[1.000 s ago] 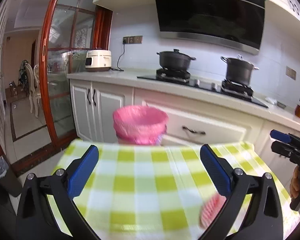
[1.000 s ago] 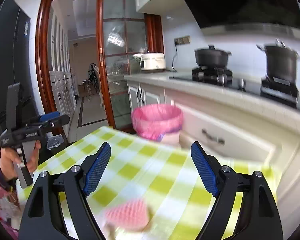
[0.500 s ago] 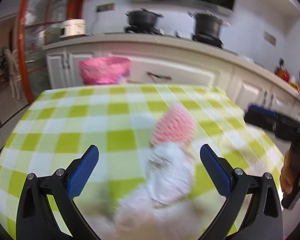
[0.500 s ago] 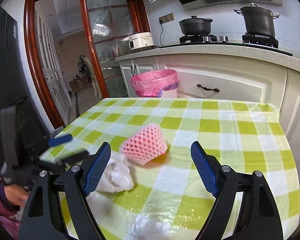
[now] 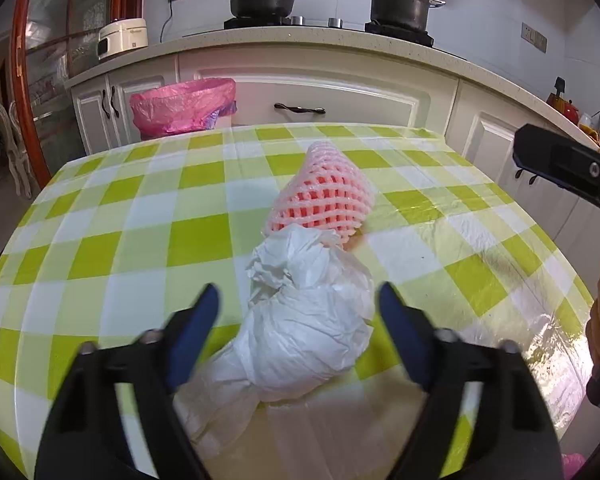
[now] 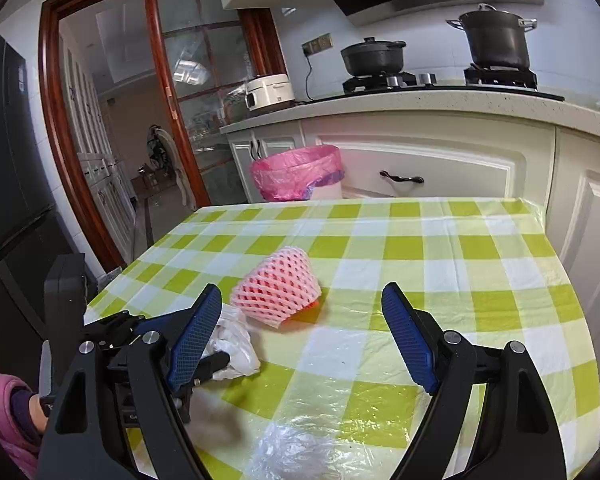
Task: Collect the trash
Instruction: 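Grasp the white plastic bag with the left tool while the right tool grasps a pink foam net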
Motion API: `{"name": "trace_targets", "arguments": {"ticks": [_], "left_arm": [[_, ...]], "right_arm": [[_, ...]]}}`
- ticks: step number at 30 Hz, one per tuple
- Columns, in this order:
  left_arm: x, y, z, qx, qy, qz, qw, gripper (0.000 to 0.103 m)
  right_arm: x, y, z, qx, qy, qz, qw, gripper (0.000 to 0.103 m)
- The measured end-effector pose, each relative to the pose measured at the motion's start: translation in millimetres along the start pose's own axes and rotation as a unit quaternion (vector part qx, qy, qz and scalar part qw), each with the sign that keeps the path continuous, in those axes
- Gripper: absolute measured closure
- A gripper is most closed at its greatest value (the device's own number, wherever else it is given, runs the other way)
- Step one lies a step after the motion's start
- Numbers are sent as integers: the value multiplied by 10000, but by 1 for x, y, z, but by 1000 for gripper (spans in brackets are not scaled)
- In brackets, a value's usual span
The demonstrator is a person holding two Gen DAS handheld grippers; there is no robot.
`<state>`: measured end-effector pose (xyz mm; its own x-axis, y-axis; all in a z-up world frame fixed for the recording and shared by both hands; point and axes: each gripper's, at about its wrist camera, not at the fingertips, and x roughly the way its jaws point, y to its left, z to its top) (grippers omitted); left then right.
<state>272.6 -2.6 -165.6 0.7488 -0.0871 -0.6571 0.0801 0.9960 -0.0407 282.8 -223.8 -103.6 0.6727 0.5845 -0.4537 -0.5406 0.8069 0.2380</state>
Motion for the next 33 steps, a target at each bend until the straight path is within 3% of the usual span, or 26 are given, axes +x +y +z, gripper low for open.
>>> {"name": "trace_targets", "arguments": {"ticks": [2, 7, 19, 29, 31, 33], "left_arm": [[2, -1, -1, 114, 68, -50, 9999, 58], [-5, 3, -6, 269, 8, -68, 9996, 73], [-50, 59, 1, -46, -528, 338, 9980, 75], [-57, 90, 20, -366, -826, 546, 9944, 75], [-55, 92, 21, -413, -832, 561, 9941, 75], [-53, 93, 22, -463, -833, 541, 9940, 75]], "right_arm": [[5, 0, -1, 33, 40, -19, 10000, 25], [26, 1, -2, 202, 222, -4, 9995, 25], [104, 31, 2, 588, 754, 36, 9954, 25], [144, 39, -2, 929, 927, -706, 9888, 25], [148, 40, -5, 818, 1057, -891, 9870, 35], [146, 40, -8, 826, 1078, -825, 9873, 40]]}}
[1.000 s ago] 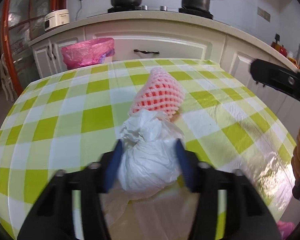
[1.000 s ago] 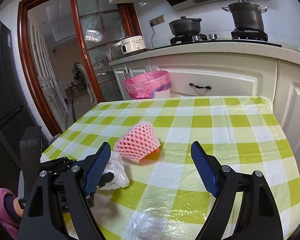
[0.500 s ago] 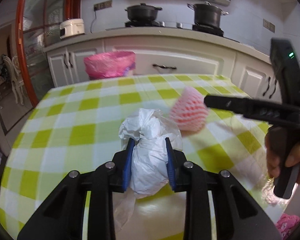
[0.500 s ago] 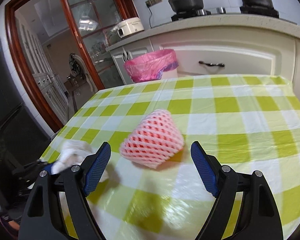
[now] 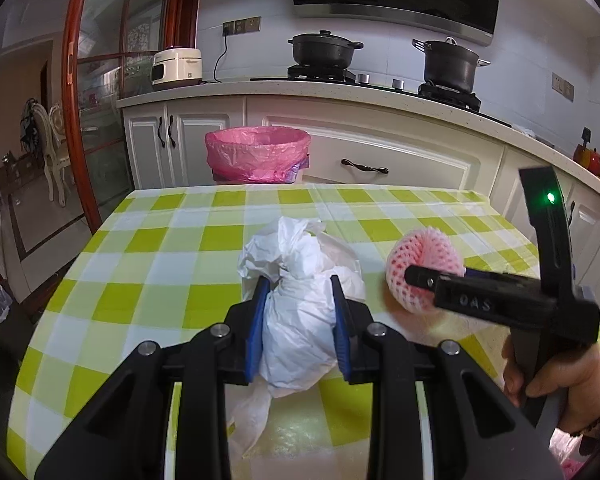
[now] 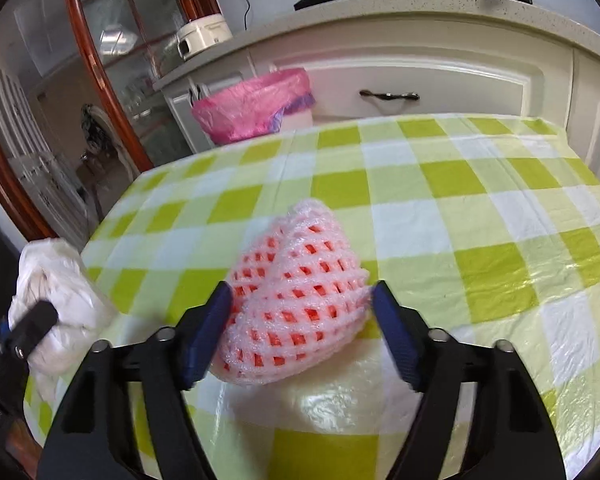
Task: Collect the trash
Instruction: 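Grasp the white plastic bag with the left tool while the right tool grasps a pink foam net, then carry the white bag and pink net over the pink bin and open both tools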
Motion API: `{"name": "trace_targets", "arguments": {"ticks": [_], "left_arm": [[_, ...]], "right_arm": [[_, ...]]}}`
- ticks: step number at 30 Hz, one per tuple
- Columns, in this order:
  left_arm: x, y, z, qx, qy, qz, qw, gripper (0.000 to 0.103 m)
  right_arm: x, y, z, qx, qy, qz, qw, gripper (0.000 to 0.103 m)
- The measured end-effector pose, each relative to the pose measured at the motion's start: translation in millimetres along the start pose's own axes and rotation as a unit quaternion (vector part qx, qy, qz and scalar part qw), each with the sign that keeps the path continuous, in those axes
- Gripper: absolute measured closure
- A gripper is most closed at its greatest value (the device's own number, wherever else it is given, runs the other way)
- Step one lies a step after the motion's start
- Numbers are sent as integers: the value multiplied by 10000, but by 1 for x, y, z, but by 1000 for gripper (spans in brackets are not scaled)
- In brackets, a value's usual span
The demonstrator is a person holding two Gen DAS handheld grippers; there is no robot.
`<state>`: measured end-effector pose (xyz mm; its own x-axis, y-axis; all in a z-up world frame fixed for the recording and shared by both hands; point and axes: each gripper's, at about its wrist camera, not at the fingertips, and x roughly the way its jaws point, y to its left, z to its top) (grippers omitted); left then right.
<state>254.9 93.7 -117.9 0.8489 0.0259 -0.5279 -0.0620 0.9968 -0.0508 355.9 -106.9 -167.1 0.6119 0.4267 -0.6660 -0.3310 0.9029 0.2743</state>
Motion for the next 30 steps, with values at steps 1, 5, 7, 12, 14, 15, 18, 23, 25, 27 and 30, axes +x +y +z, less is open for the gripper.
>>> {"name": "trace_targets", "arguments": {"ticks": [1, 5, 7, 12, 14, 15, 18, 23, 25, 27, 30], "left_arm": [[1, 0, 1, -23, -6, 6, 10000, 75], [3, -3, 1, -110, -36, 17, 9999, 75], [3, -7, 2, -112, -53, 19, 9999, 75], [0, -18, 6, -65, -107, -8, 9999, 75], [-4, -24, 10, -59, -170, -26, 9998, 75], [-5, -25, 11, -55, -190, -34, 9998, 75], [-11, -32, 17, -29, -285, -63, 9996, 75], [-19, -37, 29, -30, -429, -93, 9990, 74], [-22, -37, 38, -19, -524, -102, 9986, 74], [-25, -36, 48, 24, -625, -103, 9980, 74], [-25, -32, 67, 44, -793, -76, 9968, 74]], "right_arm": [[-3, 1, -1, -90, -15, -10, 10000, 44], [-17, 5, -6, -406, -71, 138, 9991, 56], [-28, 6, -9, -511, -167, 215, 9983, 59], [-60, 6, -9, -606, -485, 389, 9962, 60], [-71, 7, -7, -661, -629, 404, 9950, 60], [-76, 7, -6, -673, -685, 415, 9945, 60], [-89, 7, -1, -715, -872, 446, 9926, 60], [-101, 9, 9, -783, -1056, 533, 9899, 60], [-107, 11, 18, -822, -1156, 586, 9881, 60], [-111, 12, 28, -875, -1259, 618, 9862, 60], [-116, 16, 48, -963, -1451, 671, 9824, 60]]}}
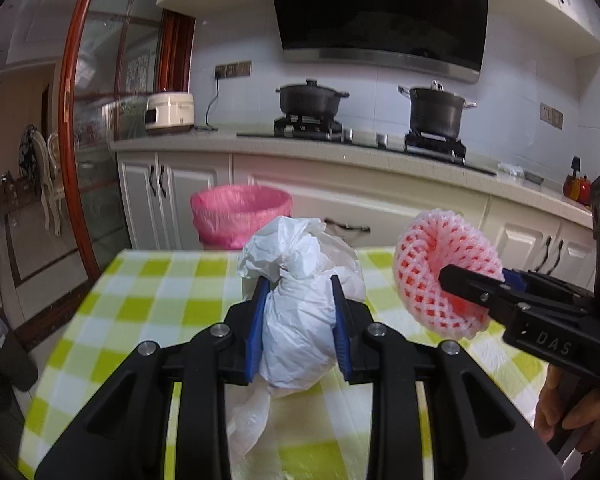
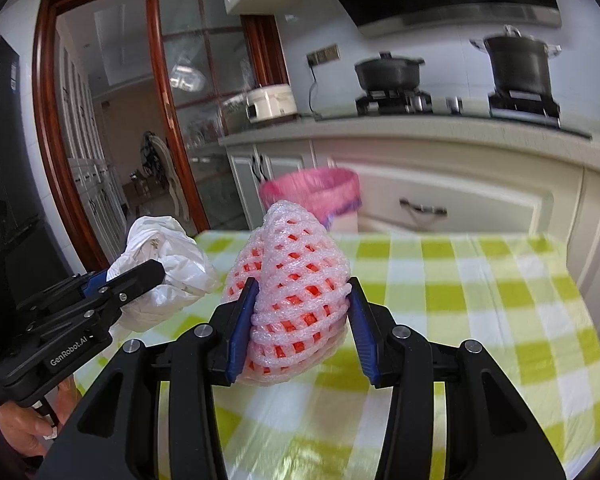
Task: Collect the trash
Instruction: 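Carry the white bag and pink net over the pink bin and open both tools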
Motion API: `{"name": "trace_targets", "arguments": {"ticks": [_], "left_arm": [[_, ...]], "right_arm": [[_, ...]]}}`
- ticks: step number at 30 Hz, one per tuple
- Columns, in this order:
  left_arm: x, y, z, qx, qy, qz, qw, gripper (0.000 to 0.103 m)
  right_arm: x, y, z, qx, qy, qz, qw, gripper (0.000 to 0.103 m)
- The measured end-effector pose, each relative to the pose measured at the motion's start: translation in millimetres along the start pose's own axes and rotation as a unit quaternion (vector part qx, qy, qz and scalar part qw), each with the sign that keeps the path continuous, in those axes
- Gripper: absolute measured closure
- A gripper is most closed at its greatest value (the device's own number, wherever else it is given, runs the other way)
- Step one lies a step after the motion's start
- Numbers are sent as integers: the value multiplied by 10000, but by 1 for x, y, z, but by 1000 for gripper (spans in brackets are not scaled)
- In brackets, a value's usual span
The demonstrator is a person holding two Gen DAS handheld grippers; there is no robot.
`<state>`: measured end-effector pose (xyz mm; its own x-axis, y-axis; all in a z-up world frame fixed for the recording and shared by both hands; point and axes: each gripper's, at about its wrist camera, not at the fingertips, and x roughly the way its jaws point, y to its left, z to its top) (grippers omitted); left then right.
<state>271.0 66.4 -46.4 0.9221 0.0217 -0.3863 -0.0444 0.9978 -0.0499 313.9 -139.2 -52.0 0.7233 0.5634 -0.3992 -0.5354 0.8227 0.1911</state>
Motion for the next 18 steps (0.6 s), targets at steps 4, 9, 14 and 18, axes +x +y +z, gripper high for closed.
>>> {"name": "trace_targets", "arguments": {"ticks": [4, 9, 14, 18], "left_arm": [[10, 11, 27, -62, -183, 25, 9998, 74], [26, 21, 61, 20, -398, 64, 9992, 74], [56, 33, 98, 76, -541, 87, 9985, 74], [86, 45, 126, 83, -622, 72, 9980, 74]], "right_arm": [[7, -1, 30, -112, -212, 30, 9997, 60], [31, -3, 63, -265, -331, 89, 9991, 60], [63, -9, 97, -383, -429, 103, 9983, 60], [93, -14, 122, -417, -477, 138, 9979, 60]]}}
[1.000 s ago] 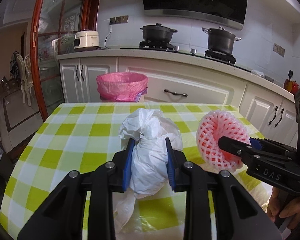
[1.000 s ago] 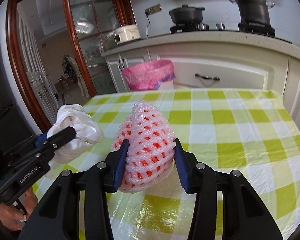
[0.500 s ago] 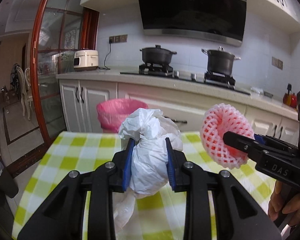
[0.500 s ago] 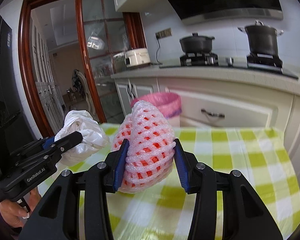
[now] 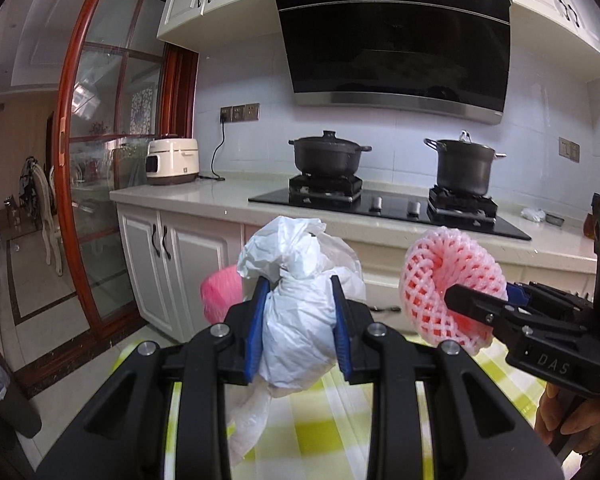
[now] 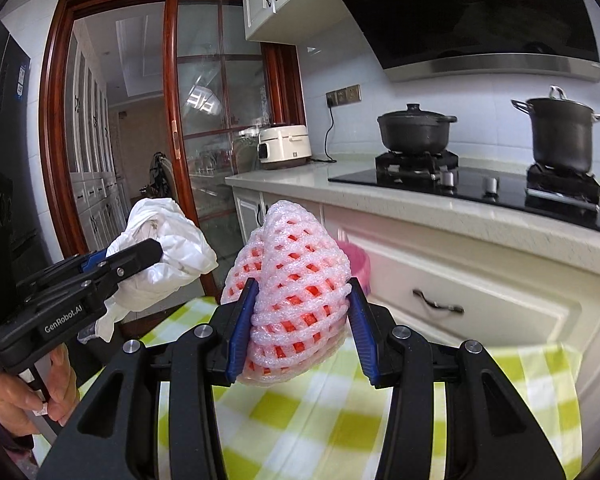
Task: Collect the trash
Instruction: 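Carry the white bag and pink net over the pink bin and open both tools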
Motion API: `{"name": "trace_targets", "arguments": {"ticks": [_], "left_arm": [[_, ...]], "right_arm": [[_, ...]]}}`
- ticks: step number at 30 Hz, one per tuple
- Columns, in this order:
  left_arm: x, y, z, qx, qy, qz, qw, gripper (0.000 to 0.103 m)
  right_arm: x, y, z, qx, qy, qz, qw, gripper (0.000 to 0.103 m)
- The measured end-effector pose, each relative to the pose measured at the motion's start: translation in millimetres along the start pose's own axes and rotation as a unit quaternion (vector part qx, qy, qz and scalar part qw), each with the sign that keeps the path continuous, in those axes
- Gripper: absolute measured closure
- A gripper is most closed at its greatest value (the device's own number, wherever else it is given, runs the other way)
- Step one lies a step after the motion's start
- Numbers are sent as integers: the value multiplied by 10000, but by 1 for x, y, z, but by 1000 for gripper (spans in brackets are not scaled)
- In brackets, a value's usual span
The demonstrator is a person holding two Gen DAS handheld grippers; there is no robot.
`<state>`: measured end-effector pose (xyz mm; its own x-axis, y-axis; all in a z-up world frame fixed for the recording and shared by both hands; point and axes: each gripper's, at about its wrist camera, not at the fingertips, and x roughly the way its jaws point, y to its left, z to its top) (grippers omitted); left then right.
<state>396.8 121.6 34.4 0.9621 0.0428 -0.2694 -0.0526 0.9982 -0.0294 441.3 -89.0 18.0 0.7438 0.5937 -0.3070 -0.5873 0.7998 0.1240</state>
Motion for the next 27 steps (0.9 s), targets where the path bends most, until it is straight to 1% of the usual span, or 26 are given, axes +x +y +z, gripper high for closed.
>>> {"name": "trace_targets", "arguments": {"ticks": [5, 10, 14, 19, 24, 26, 27], "left_arm": [[56, 21, 28, -34, 12, -75, 10000, 74], [129, 53, 57, -283, 146, -138, 9994, 74], [181, 72, 70, -394, 201, -95, 9990, 74], [253, 92, 69, -395, 393, -67, 9984, 74], [301, 104, 58, -366, 537, -43, 9979, 74], [320, 109, 52, -366, 590, -53, 9976, 71], [325, 111, 49, -373, 604, -64, 9975, 71]], "right_arm": [[54, -16, 24, 35, 18, 48, 10000, 60], [121, -33, 45, 155, 106, 62, 9998, 59], [170, -43, 54, 163, 159, 91, 9997, 59], [225, -55, 52, 186, 257, 111, 9994, 59], [270, -63, 42, 234, 375, 176, 9989, 59], [289, -65, 38, 208, 402, 206, 9988, 57], [301, -67, 36, 216, 407, 246, 9986, 53]]}}
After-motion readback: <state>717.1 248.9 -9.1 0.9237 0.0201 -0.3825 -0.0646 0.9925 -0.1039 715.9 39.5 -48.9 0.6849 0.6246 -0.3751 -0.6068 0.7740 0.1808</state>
